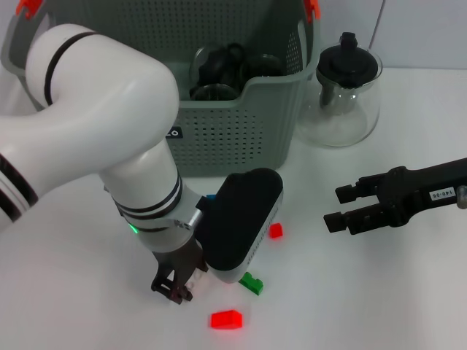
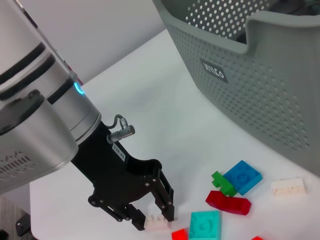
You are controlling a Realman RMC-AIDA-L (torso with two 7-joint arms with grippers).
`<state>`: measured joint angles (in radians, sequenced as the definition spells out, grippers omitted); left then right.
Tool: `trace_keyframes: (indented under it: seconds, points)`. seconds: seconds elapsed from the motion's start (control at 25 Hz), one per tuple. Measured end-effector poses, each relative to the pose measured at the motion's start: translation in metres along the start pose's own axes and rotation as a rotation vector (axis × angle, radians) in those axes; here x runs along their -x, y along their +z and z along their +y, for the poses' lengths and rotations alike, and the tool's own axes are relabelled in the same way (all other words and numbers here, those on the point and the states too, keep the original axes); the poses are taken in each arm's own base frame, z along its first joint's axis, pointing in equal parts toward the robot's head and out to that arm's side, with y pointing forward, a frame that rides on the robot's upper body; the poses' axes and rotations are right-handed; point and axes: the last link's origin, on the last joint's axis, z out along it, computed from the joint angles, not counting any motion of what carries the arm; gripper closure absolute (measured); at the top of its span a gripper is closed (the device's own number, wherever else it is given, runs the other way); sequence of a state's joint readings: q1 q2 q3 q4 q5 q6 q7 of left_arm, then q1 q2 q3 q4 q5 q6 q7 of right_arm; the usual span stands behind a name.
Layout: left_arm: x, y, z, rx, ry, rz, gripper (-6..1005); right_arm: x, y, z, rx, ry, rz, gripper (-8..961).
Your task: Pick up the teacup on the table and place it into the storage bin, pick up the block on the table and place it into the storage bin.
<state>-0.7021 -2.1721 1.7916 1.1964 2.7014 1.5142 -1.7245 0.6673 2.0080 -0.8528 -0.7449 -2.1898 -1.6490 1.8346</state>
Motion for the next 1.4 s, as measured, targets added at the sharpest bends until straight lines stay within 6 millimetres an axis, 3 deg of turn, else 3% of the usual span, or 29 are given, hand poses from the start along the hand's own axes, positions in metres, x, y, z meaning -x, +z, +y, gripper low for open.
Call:
trace_keyframes:
  seconds: [0.2,0.72,0.8,0.96,1.16,1.28,1.4]
  points:
    - [-0.001,0.001,0.0,0.003,0.005,-0.002,546,0.0,0.0,0.0,0.001,0.0,0.001,112]
    - [-0.001,-0.007,0.001,0.014,-0.031,0.01,555,-0.001,-0.001,0.001,0.002,0.005,-0.003,112]
    - [0.002,-0.018,-0.001,0.006,-0.075,0.037,564,-0.002,-0.001,0.001,0.002,0.006,-0.003,112]
    - [0.024,-0.07,-0.005,-0.051,-0.288,0.279,581,-0.003,-0.002,0.0,0.002,0.008,-0.003,112]
    - [0.075,-0.15,-0.013,-0.226,-0.651,0.737,580,-0.003,-0.002,0.0,0.0,0.007,-0.004,112]
    - [0.109,-0.181,-0.024,-0.371,-0.856,0.893,580,-0.002,-0.002,0.0,0.001,0.003,-0.004,112]
    - [0.141,-0.193,-0.047,-0.518,-1.045,0.918,581,-0.001,-0.002,0.0,0.002,0.0,-0.003,112]
